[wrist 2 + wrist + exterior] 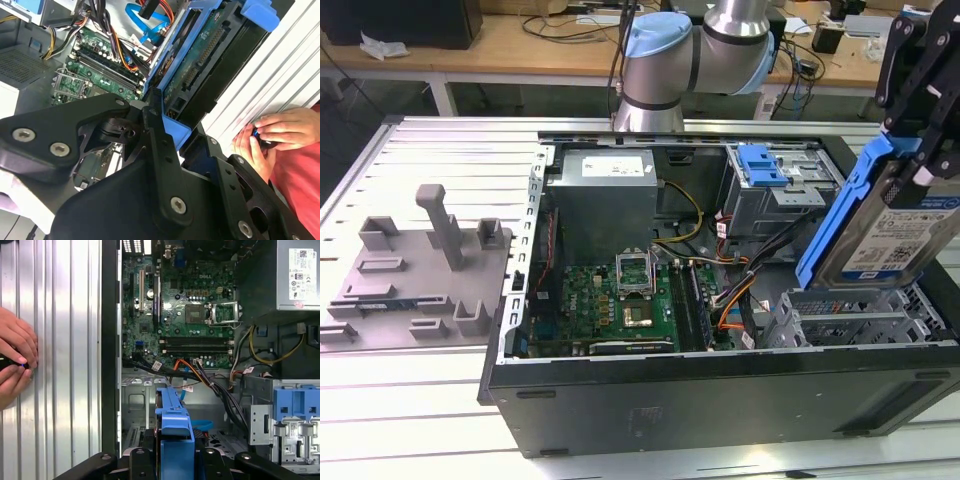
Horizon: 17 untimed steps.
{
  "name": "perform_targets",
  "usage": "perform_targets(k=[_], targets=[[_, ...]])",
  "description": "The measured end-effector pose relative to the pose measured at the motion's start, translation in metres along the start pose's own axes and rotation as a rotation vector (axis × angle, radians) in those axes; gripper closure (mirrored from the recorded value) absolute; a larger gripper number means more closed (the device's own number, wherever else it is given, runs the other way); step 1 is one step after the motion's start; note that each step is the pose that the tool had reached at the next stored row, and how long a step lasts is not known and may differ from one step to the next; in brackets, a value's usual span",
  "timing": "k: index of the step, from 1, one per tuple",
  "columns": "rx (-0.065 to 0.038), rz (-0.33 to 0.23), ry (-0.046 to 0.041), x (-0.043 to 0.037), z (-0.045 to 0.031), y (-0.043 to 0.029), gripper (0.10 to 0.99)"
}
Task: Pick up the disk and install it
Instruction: 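Insert the disk into the insertion slot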
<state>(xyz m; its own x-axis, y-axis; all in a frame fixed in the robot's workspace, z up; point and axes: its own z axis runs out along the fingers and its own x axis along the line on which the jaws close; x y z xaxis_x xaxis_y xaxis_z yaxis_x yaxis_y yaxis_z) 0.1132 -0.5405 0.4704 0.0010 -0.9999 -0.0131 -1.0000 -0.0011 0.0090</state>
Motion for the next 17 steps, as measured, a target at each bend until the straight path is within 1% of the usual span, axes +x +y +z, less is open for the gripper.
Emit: perform_targets(k=[17], targets=[[0.000, 0.000, 0.0001, 0.0025, 0.0110, -0.0004, 0.722]])
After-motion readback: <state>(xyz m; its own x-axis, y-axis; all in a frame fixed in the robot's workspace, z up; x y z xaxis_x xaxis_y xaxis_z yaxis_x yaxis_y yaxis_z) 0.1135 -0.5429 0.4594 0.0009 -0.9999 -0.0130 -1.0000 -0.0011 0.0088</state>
